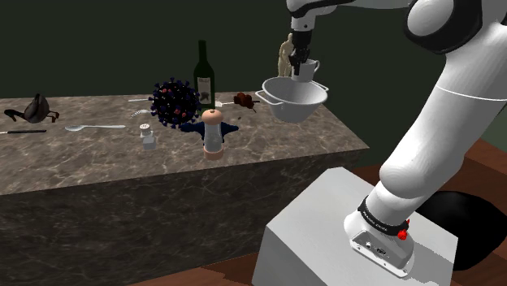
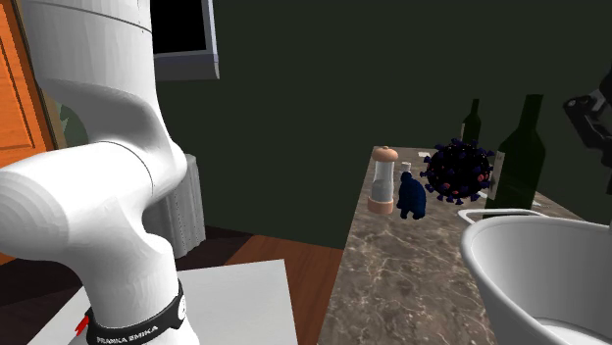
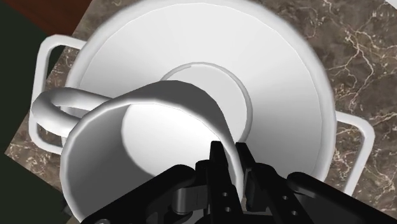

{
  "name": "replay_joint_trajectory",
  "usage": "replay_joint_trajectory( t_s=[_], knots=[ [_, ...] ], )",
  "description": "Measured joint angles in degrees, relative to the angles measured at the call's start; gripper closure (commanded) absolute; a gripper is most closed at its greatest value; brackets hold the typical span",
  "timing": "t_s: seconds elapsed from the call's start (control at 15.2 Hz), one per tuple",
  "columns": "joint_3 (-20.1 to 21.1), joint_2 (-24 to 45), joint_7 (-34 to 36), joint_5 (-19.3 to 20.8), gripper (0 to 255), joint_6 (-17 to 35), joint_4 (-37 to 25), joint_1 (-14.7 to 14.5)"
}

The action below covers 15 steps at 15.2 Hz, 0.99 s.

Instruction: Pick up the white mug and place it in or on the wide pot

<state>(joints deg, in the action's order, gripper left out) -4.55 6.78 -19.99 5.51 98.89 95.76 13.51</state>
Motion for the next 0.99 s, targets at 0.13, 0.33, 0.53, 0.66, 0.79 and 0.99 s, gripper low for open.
replay_joint_trajectory(
  t_s=[0.13, 0.33, 0.53, 0.66, 0.79, 0.99],
  knots=[
    [0.01, -0.08, 0.17, 0.03, 255, 1.44, 1.53, -0.01],
    [0.04, 0.0, 0.44, 0.07, 255, 3.7, 3.72, -0.04],
    [0.0, 0.21, 0.53, 0.1, 255, 5.55, 5.37, 0.02],
    [-0.01, 0.4, 0.57, 0.09, 255, 6.07, 5.69, 0.02],
    [0.0, 0.45, 0.58, 0.09, 255, 6.2, 5.76, 0.02],
    [-0.01, 0.47, 0.58, 0.09, 0, 6.24, 5.78, 0.03]
  ],
)
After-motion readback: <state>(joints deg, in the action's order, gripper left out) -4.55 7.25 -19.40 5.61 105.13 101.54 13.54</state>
